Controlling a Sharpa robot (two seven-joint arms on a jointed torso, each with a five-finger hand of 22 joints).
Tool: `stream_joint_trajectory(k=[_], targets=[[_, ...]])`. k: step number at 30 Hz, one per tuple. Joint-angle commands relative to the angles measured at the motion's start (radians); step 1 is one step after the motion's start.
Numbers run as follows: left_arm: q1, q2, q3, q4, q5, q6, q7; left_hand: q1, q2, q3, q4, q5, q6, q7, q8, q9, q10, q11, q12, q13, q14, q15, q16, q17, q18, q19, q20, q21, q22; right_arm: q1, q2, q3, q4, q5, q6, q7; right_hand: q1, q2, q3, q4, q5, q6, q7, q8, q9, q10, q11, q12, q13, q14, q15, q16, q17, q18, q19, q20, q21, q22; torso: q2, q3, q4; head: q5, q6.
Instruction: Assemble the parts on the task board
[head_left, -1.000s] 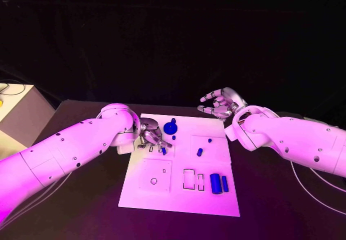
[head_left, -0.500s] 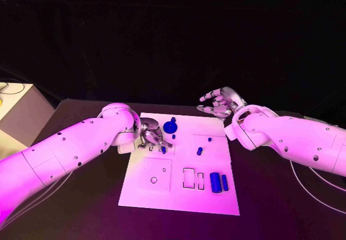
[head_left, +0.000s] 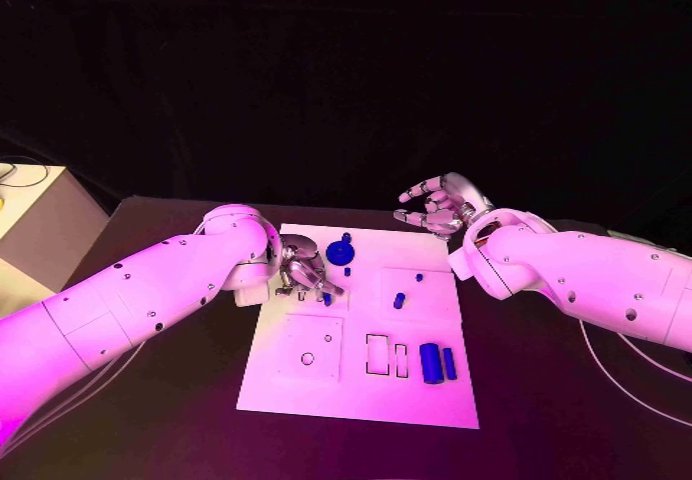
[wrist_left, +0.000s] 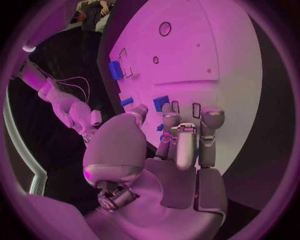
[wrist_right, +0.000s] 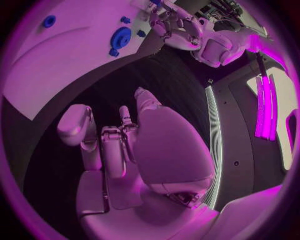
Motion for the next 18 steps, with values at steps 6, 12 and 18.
stream_joint_trajectory(k=[6, 12, 18], targets=[[0.000, 0.000, 0.000, 0.003, 0.009, 0.020, 0.004, 0.075, 0.008, 0.002, -0.003, -0.002, -0.013, 0.003, 0.003, 0.018, -0.006, -0.003, 0.002, -0.004, 0.032, -0.005, 0.002, 0.084, -0.012, -0.006, -0.006, 0.005, 0.000, -0.002, 0.001, 0.000, -0.001, -0.003, 0.016, 0.003, -0.003, -0.006, 0.006, 0.001, 0.004, -0.007, 0.001, -0.005, -0.001, -0.007, 0.003, -0.005, 0.117, 0.087, 0.008, -0.005, 0.200, 0.016, -0.009, 0.000, -0.005, -0.002, 0.000, -0.0001, -0.0003, 0.000, -0.001], [0.000, 0.005, 0.000, -0.003, 0.013, 0.022, 0.004, 0.099, 0.015, 0.010, -0.003, -0.001, -0.013, 0.002, -0.001, 0.023, -0.008, -0.003, 0.001, -0.005, 0.032, -0.005, 0.001, 0.084, -0.012, -0.007, -0.006, 0.006, 0.000, -0.003, 0.001, 0.000, 0.000, -0.003, 0.016, 0.003, -0.003, -0.006, 0.006, 0.001, 0.004, -0.007, 0.001, -0.005, -0.001, -0.007, 0.003, -0.005, 0.117, 0.087, 0.008, -0.005, 0.200, 0.016, -0.009, 0.000, -0.005, -0.002, 0.001, -0.0004, -0.0003, -0.001, -0.002], [-0.002, 0.013, -0.002, -0.012, 0.015, 0.024, 0.004, 0.095, 0.020, 0.010, 0.001, -0.002, -0.013, 0.004, -0.003, 0.024, -0.007, -0.002, 0.002, -0.003, 0.032, -0.005, 0.001, 0.085, -0.012, -0.007, -0.006, 0.007, 0.001, -0.003, 0.000, 0.000, 0.001, -0.003, 0.016, 0.003, -0.003, -0.006, 0.006, 0.001, 0.004, -0.007, 0.001, -0.005, -0.001, -0.007, 0.003, -0.005, 0.117, 0.087, 0.008, -0.005, 0.200, 0.016, -0.009, 0.000, -0.005, -0.002, 0.002, -0.0005, -0.0007, -0.003, -0.004]])
